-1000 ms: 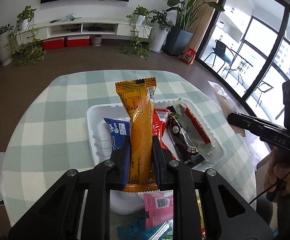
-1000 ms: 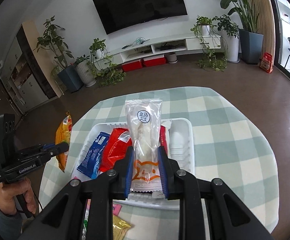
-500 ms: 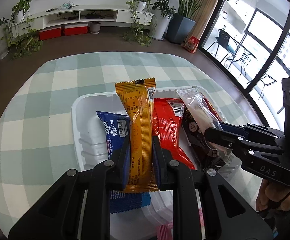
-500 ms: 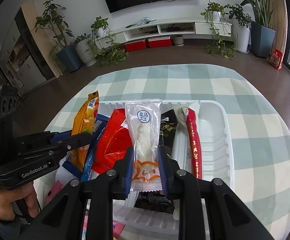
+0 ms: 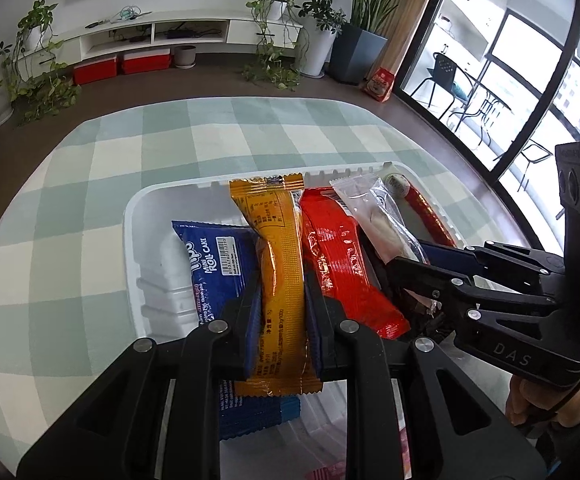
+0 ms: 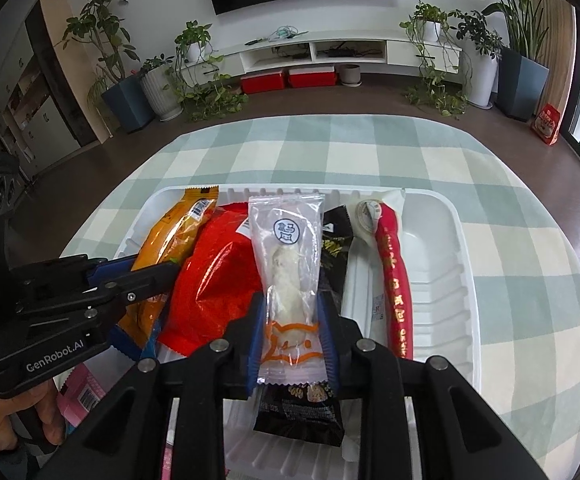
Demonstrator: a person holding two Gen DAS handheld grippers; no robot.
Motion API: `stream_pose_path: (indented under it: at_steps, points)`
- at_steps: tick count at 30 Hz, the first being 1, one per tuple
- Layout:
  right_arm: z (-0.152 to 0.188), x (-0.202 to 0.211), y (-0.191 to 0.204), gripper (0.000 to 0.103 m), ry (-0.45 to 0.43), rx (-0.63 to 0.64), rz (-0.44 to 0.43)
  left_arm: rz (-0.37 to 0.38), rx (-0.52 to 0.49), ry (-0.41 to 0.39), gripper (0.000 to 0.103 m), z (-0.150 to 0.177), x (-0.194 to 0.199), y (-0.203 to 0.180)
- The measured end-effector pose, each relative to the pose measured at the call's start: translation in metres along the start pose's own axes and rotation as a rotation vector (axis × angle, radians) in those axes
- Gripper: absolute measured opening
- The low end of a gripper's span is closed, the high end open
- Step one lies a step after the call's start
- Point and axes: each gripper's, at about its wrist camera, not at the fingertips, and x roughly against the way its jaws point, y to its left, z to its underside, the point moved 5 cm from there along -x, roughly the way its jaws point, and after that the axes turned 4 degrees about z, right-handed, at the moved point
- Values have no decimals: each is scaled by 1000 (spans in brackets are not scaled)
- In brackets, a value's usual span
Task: Organize snacks
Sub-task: 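Lower both packets into the tray and open both tools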
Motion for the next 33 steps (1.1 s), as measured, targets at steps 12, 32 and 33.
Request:
stream_pose_path:
  at_steps: [12, 32, 33]
  points:
    - [6, -6, 3, 40, 12, 29, 19, -12, -12, 8, 19, 3, -4, -4]
    - [9, -3, -6, 62, -4, 18, 39, -40, -3, -28, 68, -2, 2, 1]
    - [8, -1, -5, 66, -8, 19, 41, -41, -4, -36, 72, -4, 5, 0]
